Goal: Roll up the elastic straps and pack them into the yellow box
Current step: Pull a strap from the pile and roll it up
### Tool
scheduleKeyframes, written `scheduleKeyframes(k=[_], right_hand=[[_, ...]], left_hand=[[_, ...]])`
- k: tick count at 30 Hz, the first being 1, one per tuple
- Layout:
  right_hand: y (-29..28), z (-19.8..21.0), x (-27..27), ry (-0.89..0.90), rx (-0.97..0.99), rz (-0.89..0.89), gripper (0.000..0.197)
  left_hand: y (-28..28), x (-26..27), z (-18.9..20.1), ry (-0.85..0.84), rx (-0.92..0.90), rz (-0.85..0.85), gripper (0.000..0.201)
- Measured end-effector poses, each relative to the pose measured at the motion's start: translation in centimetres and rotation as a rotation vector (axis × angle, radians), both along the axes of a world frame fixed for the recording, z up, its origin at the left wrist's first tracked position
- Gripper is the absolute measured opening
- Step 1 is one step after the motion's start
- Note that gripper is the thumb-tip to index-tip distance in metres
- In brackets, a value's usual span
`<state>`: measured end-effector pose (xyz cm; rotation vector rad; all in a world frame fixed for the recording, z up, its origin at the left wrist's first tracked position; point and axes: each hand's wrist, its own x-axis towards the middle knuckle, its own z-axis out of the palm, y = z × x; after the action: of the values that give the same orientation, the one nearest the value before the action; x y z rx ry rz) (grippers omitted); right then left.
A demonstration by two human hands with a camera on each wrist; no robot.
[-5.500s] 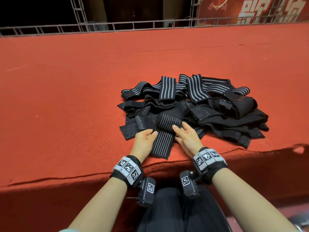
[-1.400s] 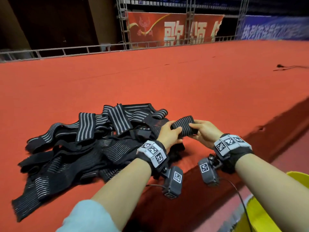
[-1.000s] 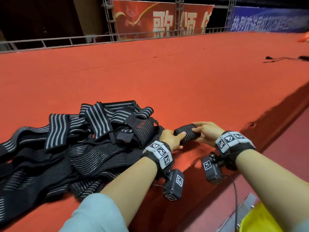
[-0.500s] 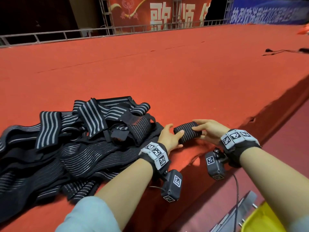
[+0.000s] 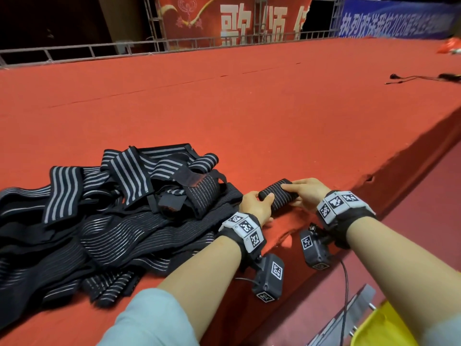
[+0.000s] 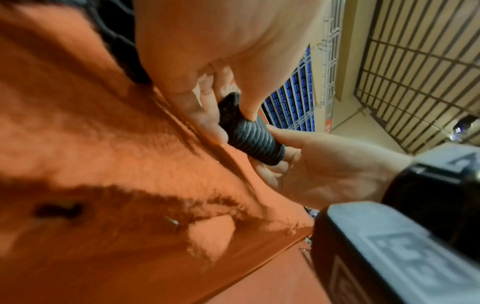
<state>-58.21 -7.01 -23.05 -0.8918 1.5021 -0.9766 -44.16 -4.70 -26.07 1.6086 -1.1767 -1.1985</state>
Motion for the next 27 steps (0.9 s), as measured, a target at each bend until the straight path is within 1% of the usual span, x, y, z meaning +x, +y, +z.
scheduleKeyframes(k=[1,3,4,6,8,9,11,14,15,20,22,23,24,26,27], right_hand=[[-0.3,-0.2,0.1,0.043,-0.016,-0.013,0.022],[-0.6,-0.4,0.6,0.125,-0.040,-0.027,0.018],[-0.9,-0.4,0.7,0.167,-0.045,-0.027,0.015],[-1.2,-0.6,0.9,0.316,-0.024,0.004,0.012],[-1.5,-0.9,0.6,0.442,0.012,0.041,0.018],[-1.6,-1.1,0.5,0.462,0.027,0.054,0.019],[-1.9,-1.5,0.2,0.446,0.041,0.068,0.022],[-1.7,-1.5,0.2,0.428,0.029,0.070,0.022],[-1.7,-1.6,0.2,0.425,0.020,0.067,0.021],[-1.4,-2.0,0.6,0.472,-0.021,0.040,0.020],[-1.1,-2.0,0.6,0.625,-0.029,0.040,0.021],[-0.8,-1.7,0.8,0.724,-0.032,0.037,0.023],[-0.5,-1.6,0.8,0.780,-0.031,0.025,0.026],[0.2,-1.0,1.1,0.784,-0.029,0.019,0.032],[0.3,-0.8,1.0,0.781,-0.019,0.027,0.033]], left_hand=[[-0.3,-0.1,0.0,-0.081,-0.018,0.006,0.022],[-0.7,-0.1,0.1,-0.153,-0.038,0.036,0.025],[-0.9,-0.1,0.1,-0.161,-0.027,0.049,0.028],[-1.2,-0.1,-0.1,-0.165,0.038,0.075,0.039],[-1.3,0.0,-0.3,-0.164,0.077,0.075,0.051],[-1.3,0.0,-0.4,-0.161,0.082,0.076,0.054],[-1.5,0.0,-0.2,-0.165,0.090,0.060,0.054],[-1.8,0.1,0.3,-0.151,0.119,0.020,0.044],[-1.9,0.2,0.3,-0.146,0.125,0.011,0.043],[-2.1,0.4,0.0,-0.137,0.163,-0.026,0.046],[-1.8,0.4,0.1,-0.200,0.161,-0.055,0.056],[-1.7,0.3,0.0,-0.247,0.145,-0.048,0.063],[-1.6,0.2,-0.1,-0.281,0.130,-0.035,0.071],[-1.3,-0.1,-0.1,-0.290,0.118,-0.007,0.085],[-1.1,-0.1,0.1,-0.282,0.109,0.002,0.087]])
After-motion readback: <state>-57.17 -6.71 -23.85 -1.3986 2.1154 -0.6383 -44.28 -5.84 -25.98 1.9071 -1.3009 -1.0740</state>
